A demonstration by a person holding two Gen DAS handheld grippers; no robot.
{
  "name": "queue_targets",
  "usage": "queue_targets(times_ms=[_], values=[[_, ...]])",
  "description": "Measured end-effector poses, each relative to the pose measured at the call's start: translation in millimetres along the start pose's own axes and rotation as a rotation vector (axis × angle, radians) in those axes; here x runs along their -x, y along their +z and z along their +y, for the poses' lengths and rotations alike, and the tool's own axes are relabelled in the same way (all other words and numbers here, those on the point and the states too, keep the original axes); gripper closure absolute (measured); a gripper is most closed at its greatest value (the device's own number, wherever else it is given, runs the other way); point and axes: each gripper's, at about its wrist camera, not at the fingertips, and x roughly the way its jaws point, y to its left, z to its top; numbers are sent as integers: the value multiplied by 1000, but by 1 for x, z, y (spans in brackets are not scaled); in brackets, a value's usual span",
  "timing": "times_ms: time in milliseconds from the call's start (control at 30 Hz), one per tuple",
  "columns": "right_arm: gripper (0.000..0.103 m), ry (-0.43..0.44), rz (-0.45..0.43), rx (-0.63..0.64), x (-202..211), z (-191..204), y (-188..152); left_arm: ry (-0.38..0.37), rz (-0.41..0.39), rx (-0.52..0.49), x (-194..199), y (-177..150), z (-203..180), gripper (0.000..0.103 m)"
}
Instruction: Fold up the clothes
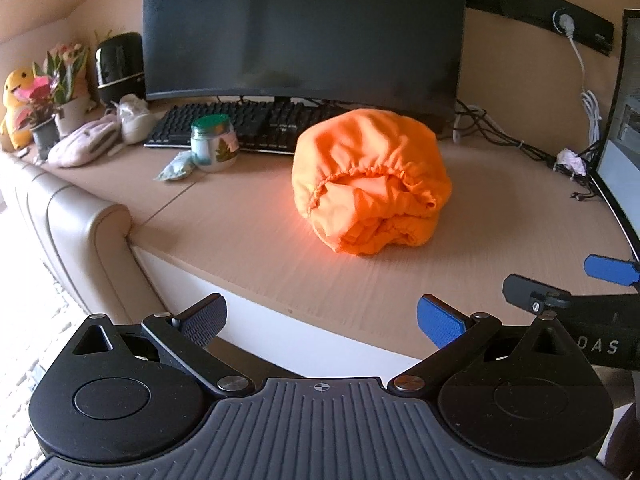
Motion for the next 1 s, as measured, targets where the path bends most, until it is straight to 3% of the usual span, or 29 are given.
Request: queue_targets(times_ms=[233, 1000], values=[[0, -7, -55, 20, 7, 4, 3, 44, -43, -29, -1, 1, 4, 0], [0, -23, -84, 19, 10, 4, 5, 11, -41, -20, 1, 4, 2, 0]])
